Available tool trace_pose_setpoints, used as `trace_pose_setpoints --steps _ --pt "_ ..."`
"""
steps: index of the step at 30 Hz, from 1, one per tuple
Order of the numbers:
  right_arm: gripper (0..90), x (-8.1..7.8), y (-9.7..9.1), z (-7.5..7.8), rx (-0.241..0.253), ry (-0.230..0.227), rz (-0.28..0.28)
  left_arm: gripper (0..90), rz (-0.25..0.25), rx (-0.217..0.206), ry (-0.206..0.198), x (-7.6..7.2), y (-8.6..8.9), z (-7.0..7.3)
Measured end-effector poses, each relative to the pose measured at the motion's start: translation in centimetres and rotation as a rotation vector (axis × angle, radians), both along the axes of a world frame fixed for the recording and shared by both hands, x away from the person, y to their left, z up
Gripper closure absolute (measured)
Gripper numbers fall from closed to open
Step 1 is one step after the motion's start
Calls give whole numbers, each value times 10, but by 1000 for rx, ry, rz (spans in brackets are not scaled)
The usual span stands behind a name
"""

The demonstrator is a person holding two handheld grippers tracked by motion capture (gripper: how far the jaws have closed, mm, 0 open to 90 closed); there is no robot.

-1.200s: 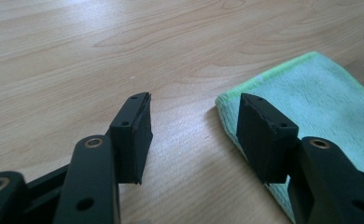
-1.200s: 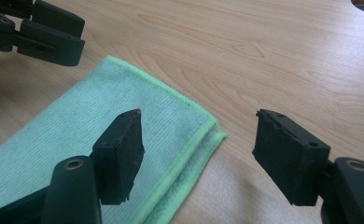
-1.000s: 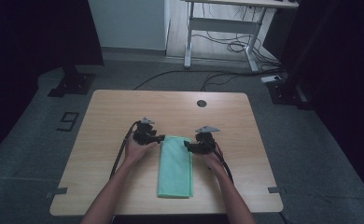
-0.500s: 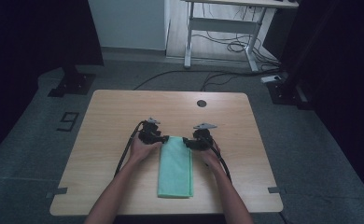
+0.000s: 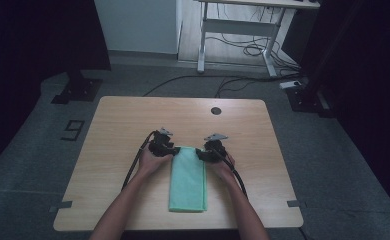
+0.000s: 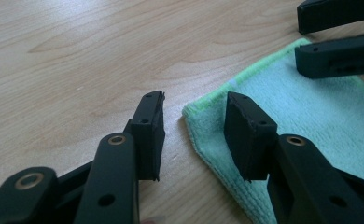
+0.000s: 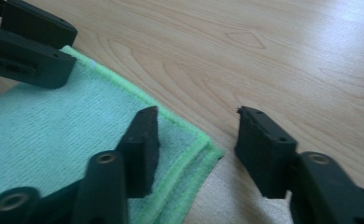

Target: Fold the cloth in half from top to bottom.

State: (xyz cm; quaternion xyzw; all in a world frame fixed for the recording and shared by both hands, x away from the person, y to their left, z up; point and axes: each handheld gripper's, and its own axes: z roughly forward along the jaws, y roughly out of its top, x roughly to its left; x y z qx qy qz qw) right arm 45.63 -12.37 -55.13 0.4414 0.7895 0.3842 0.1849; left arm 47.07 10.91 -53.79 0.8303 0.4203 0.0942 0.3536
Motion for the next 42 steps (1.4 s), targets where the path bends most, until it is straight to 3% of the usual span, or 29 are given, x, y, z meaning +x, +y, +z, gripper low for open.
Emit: trace_pose_setpoints --steps 5,8,17,23,32,36,42 --pt "672 -2 2 1 8 10 22 612 1 30 -20 -6 -6 0" --pt "750 -2 3 1 24 23 40 693 -7 12 -18 -7 -8 -1" --pt "827 1 -4 2 89 60 76 850 -32 1 -33 -8 -8 2" --pt "831 -1 -11 17 122 10 92 860 -36 -40 -59 -8 -7 16" --pt "830 -7 -19 46 153 -81 85 860 -47 -62 -146 -13 -9 51" --pt "828 -15 -22 53 174 -128 102 858 -55 -73 -165 -20 -7 56" --pt "827 -27 -24 53 168 -153 120 857 -74 -89 -188 -34 -6 57"
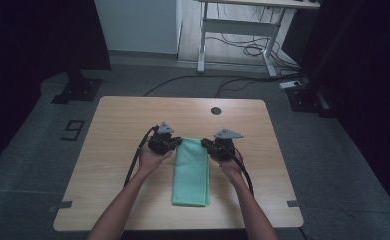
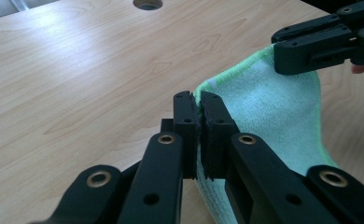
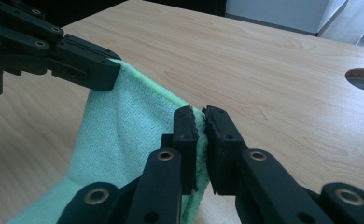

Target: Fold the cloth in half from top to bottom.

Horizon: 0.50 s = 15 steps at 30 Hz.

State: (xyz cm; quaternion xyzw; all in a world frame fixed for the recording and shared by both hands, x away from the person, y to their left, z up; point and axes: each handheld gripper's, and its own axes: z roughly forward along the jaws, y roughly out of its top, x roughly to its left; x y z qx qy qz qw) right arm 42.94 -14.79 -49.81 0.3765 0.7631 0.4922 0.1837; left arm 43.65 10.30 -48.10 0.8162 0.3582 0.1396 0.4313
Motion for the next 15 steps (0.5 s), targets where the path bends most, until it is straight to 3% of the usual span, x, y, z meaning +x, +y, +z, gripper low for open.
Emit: trace_pose_setpoints --steps 15 --pt "821 -40 -5 -1 -4 -33 73 853 -73 -21 -46 -38 7 -1"
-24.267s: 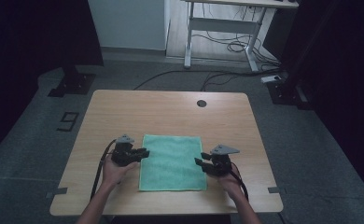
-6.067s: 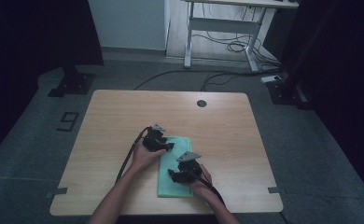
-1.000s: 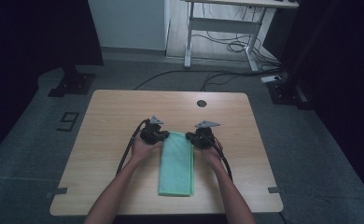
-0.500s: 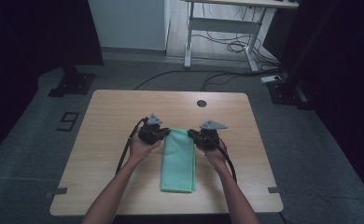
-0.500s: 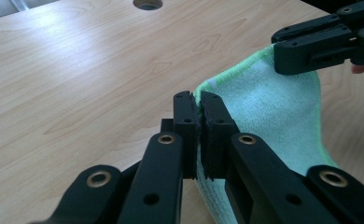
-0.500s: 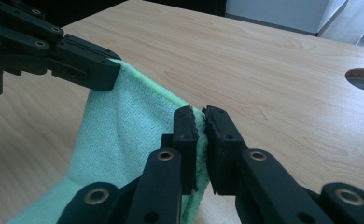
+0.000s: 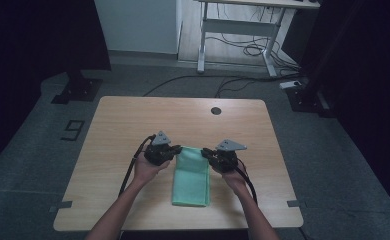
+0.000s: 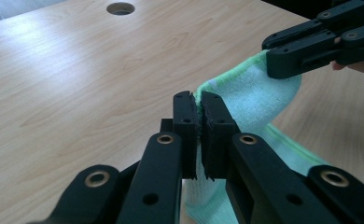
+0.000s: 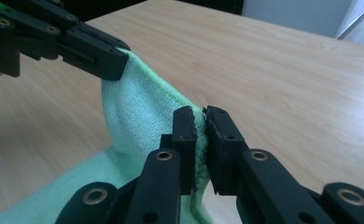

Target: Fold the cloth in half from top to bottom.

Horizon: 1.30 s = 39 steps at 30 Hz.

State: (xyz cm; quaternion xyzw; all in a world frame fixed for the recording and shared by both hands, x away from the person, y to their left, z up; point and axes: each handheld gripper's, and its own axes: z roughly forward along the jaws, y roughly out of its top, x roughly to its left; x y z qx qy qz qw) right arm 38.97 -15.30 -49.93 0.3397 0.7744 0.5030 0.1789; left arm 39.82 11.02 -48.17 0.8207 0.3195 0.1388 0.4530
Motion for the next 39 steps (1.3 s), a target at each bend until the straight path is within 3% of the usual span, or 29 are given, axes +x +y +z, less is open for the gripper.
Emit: trace_pose_setpoints --steps 6,14,27,31,35,39 --pt "821 -19 1 -4 1 -7 28 852 -21 -4 -6 -15 2 -2" --pt "820 -44 -3 -13 9 2 73 851 -66 29 -34 -47 5 -8" --pt "817 -87 -6 -33 37 41 139 845 -103 3 31 -88 14 -32" --pt "816 -95 -9 -35 40 51 148 841 -109 3 28 -95 14 -33" --pt "812 -105 -13 -34 57 65 172 834 -131 7 26 -112 12 -37" --pt "808 -114 -11 -43 -11 123 204 830 -159 54 48 -118 4 -46"
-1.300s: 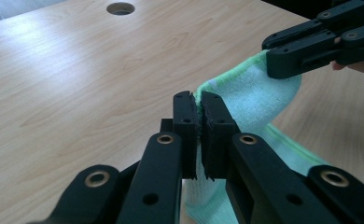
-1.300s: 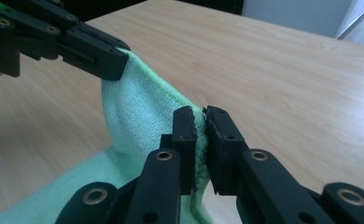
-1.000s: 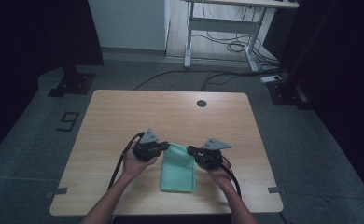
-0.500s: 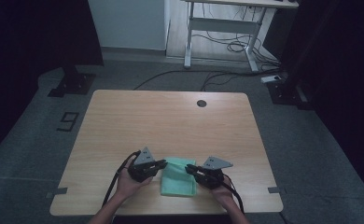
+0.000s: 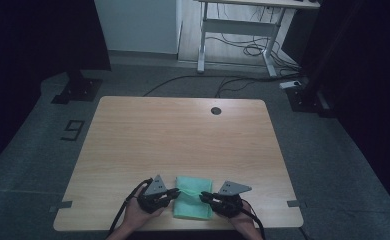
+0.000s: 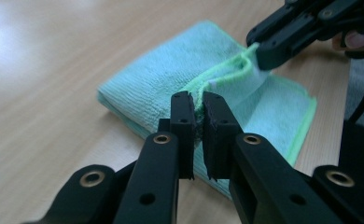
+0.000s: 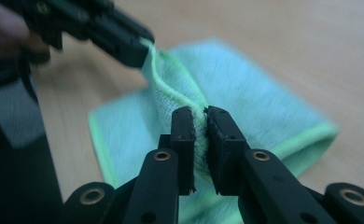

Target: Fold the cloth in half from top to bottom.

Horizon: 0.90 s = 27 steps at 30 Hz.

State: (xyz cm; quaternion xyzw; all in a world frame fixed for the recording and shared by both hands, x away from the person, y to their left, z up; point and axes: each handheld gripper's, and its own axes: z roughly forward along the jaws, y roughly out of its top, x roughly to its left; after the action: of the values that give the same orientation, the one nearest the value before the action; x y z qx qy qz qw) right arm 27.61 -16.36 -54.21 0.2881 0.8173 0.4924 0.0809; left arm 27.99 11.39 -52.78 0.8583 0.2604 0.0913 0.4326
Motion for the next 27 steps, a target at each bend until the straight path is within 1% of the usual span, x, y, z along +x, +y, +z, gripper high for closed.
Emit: trace_pose_setpoints --steps 1,3,4,7,10,13,18,21,24,27 --pt "808 -1 2 -4 -31 15 4 830 -1 14 -2 0 -2 -2" --pt "808 -1 5 -7 -64 35 3 830 -3 42 -4 0 -8 -5" --pt "808 0 6 -8 -72 45 2 830 -3 50 -6 1 -10 -7" --pt "810 4 9 -8 -85 69 -7 832 -4 94 -27 4 -18 -10" --pt "813 12 9 -10 -75 88 -10 835 11 114 -39 12 -23 -11" --pt "815 22 9 -10 -71 96 -33 838 26 119 -36 23 -25 -11" --pt "816 46 11 -9 -74 94 -75 838 52 123 -27 46 -27 -9" --pt "816 61 15 -9 -84 88 -100 839 74 113 -8 63 -26 -9" --pt "816 72 19 -8 -95 82 -122 840 99 105 2 79 -24 -9" --pt "816 84 22 -8 -93 80 -142 842 120 91 16 90 -23 -9"
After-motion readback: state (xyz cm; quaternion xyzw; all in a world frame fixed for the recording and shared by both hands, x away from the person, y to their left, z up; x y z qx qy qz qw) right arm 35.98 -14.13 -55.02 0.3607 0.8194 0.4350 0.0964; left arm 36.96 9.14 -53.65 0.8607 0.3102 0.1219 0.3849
